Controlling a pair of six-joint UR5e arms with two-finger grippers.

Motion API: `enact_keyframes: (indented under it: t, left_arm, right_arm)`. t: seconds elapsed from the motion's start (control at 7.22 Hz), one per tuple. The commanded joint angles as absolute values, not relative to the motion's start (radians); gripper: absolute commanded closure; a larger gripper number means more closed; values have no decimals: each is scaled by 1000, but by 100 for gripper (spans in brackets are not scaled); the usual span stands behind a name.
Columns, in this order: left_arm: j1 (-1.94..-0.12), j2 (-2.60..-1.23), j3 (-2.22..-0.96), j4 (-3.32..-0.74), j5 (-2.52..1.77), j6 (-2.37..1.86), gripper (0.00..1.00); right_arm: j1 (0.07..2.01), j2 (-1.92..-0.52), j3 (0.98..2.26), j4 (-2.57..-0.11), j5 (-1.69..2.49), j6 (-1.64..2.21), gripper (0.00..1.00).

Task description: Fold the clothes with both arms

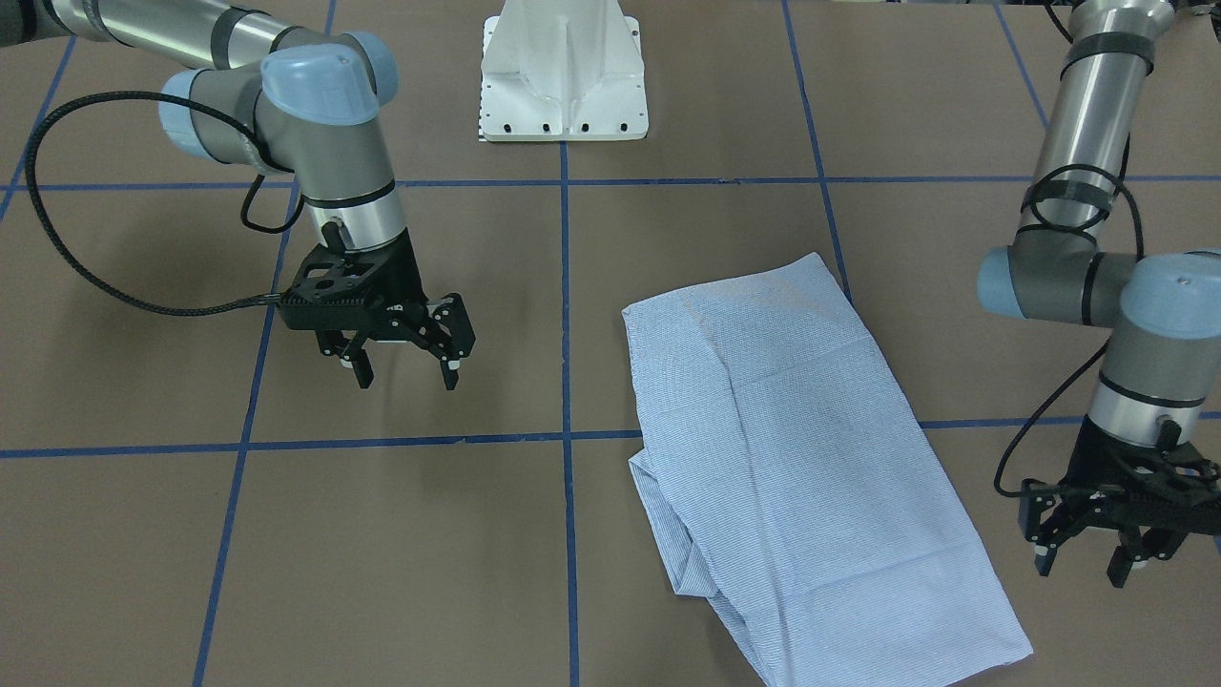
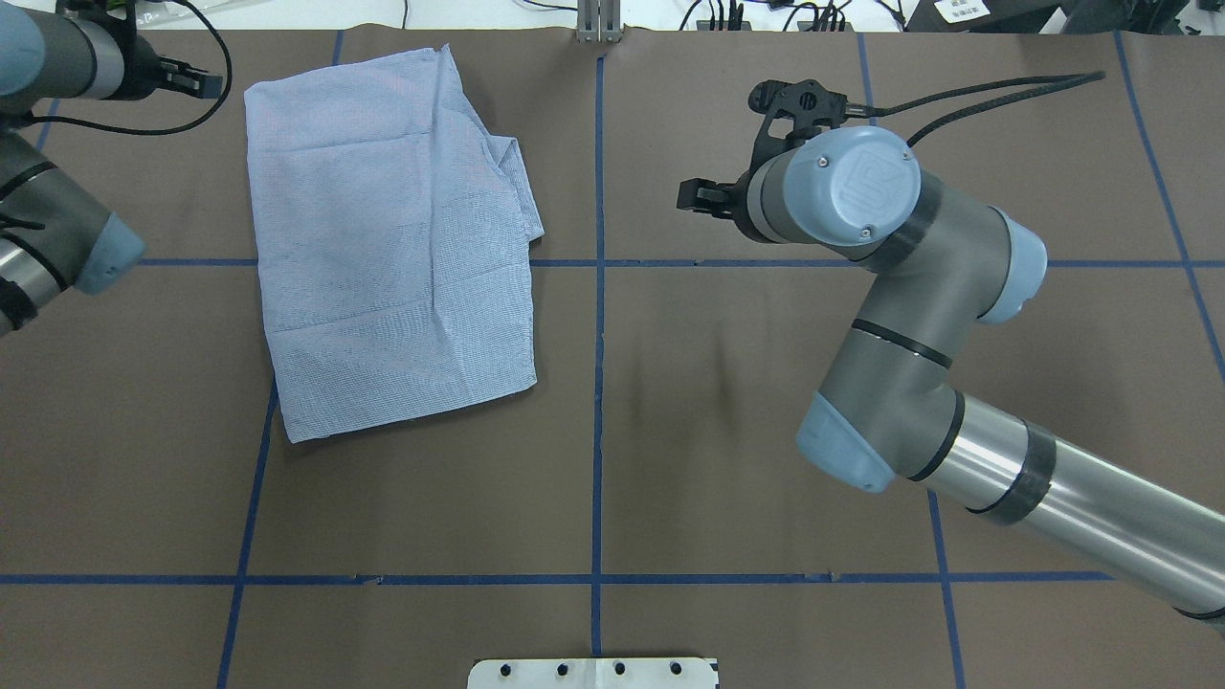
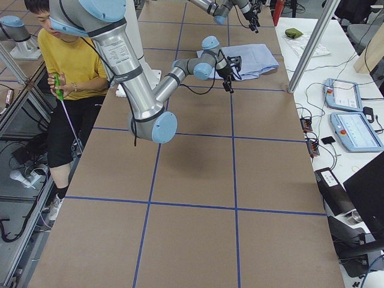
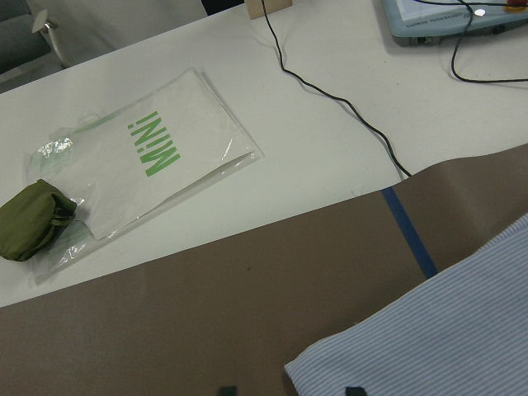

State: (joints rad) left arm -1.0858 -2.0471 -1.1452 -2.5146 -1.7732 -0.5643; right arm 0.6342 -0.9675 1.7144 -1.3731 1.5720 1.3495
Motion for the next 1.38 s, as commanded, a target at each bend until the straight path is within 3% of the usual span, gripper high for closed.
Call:
enact_keyframes:
  t: [0.0,0.42,0.97,1.25]
  left_arm:
    - [-1091,-1930,-1309,-2522,-1819,-580,0]
    - [-1091,-1913,-1336,-2523,-1819,-584,0]
    - [-1088,-1913,-1336,-2525,-1819,-627,0]
    - [-1086,-1913,-1339,-2525,-1871,-672,0]
  right_arm:
    - [533,-835,1672,-1481,1515,1632,0]
    - [407,-545,1296,-1483,1393,1787,0]
    - [322,-529,1226,-1482,1361,1814,4]
    - [308,-534,1203,-1461,1307,1819,22]
